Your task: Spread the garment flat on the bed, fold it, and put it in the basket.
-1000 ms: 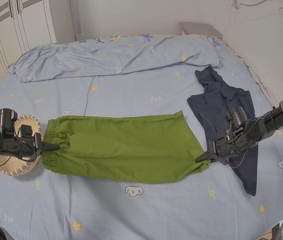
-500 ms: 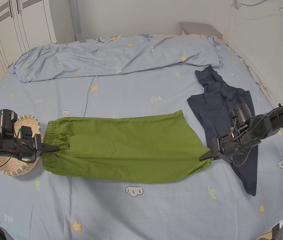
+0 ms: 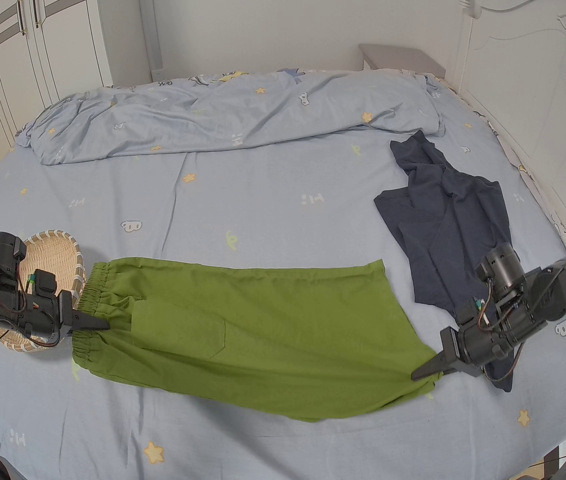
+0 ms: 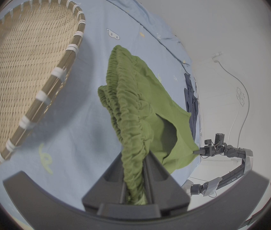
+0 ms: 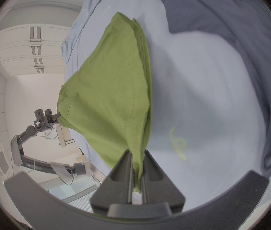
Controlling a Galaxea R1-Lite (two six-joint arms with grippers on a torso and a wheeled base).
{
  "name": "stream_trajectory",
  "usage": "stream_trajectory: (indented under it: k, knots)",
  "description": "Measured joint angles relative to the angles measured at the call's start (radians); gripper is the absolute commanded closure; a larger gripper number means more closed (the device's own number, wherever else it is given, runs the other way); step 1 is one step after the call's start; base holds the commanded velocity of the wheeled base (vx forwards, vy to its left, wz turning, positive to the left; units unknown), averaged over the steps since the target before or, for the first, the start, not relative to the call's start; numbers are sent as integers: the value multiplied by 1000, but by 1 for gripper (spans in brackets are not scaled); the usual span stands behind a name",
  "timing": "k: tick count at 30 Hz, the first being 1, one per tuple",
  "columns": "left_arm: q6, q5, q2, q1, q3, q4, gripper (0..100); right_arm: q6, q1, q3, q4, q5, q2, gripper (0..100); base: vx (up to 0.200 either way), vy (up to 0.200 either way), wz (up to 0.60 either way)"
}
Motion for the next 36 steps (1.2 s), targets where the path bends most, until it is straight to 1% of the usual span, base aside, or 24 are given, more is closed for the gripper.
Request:
stream_trajectory:
  k: [8,12,17,18,25,32,34,36]
  knots:
    - [77,18,-55,19,106,19,100,9,64,239,-145,-2,-80,100,0,0,0]
    - [134,30,-69,27,133,24,100,10,76,307,-205,-1,-98,100,0,0,0]
    - [177,33,-77,50,141,44,100,11,82,344,-231,-1,-100,100,0,0,0]
    - [179,33,-78,52,142,44,100,10,83,346,-231,0,-98,0,0,0,0]
    - [179,37,-89,59,144,46,100,10,86,361,-250,-3,-81,0,0,0,0]
    - [180,37,-164,59,143,80,100,9,79,374,-287,-9,-111,0,0,0,0]
    - [182,46,-199,60,141,91,100,7,71,362,-288,-21,-141,0,0,0,0]
    - [189,76,-239,62,138,100,100,4,60,339,-289,-46,-180,0,0,0,0]
